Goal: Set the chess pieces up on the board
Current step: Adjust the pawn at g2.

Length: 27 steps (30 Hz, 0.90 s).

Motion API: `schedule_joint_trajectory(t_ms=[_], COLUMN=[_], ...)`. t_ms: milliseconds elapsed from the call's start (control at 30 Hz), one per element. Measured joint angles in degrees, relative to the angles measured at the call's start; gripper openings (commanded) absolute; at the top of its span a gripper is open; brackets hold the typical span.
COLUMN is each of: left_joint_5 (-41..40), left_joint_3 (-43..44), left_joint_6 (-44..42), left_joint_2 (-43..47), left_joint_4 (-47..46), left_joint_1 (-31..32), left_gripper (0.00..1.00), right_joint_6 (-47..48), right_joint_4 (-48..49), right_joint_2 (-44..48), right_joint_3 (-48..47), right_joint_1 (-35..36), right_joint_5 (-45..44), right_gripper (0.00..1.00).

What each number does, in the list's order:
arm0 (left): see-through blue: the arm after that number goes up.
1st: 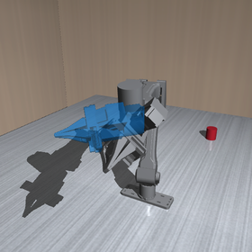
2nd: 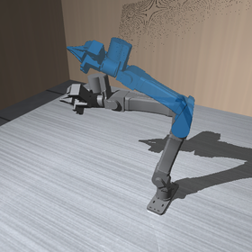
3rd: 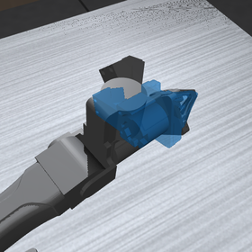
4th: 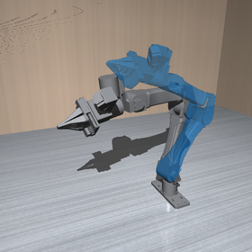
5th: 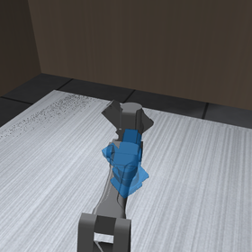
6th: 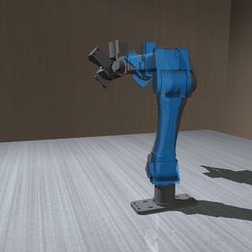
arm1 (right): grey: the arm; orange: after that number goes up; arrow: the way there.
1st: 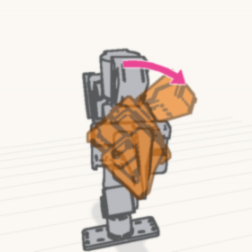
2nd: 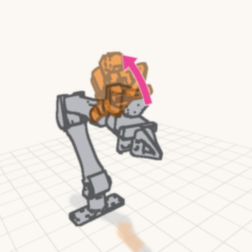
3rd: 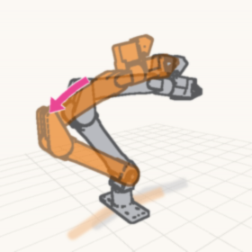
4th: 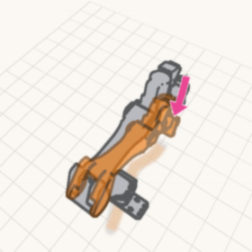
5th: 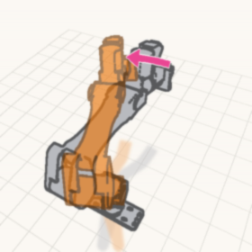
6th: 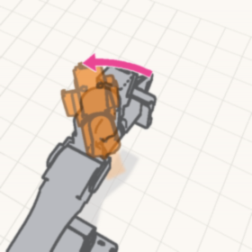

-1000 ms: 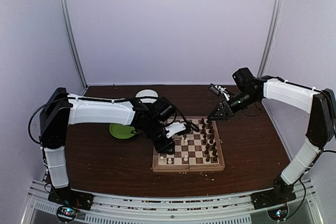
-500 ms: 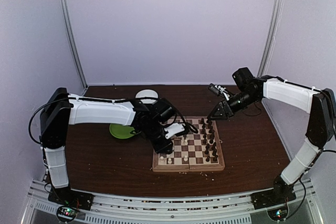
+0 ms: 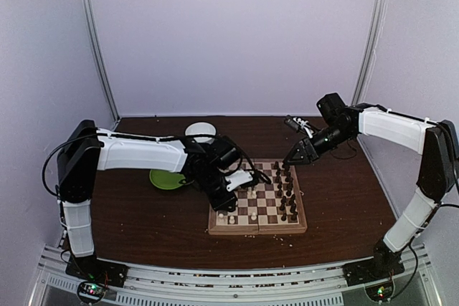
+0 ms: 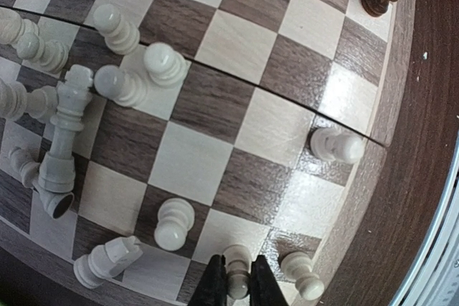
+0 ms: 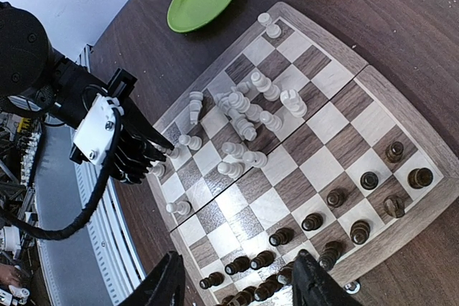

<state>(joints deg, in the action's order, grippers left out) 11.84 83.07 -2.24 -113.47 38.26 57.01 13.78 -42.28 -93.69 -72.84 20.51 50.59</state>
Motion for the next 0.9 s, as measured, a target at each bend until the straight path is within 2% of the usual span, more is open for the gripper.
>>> schedule_joint_trajectory(t_ms=[400, 600, 900], left_joint_5=[0.39, 0.33, -0.46], left_joint_3=[1.51, 1.62, 1.62], left_joint_6=[-0.04, -0.02, 0.22], left_joint_2=[-1.01, -1.09, -0.59], left_joint_4=[0.48, 0.70, 0.90], left_joint_1=[0.11, 0.28, 0.52], left_gripper=[0.05, 0.21, 0.31], right_joint_6=[0.00, 0.00, 0.00], right_joint_4=[-0.11, -0.28, -0.37], right_joint_2=[-0.20, -0.31, -0.31], right_joint_3=[-0.09, -0.09, -0.09], right_joint_1=[0.00, 0.00, 0.00], right_joint_5=[0.00, 0.00, 0.04], right_gripper=[0.51, 0.51, 0.51])
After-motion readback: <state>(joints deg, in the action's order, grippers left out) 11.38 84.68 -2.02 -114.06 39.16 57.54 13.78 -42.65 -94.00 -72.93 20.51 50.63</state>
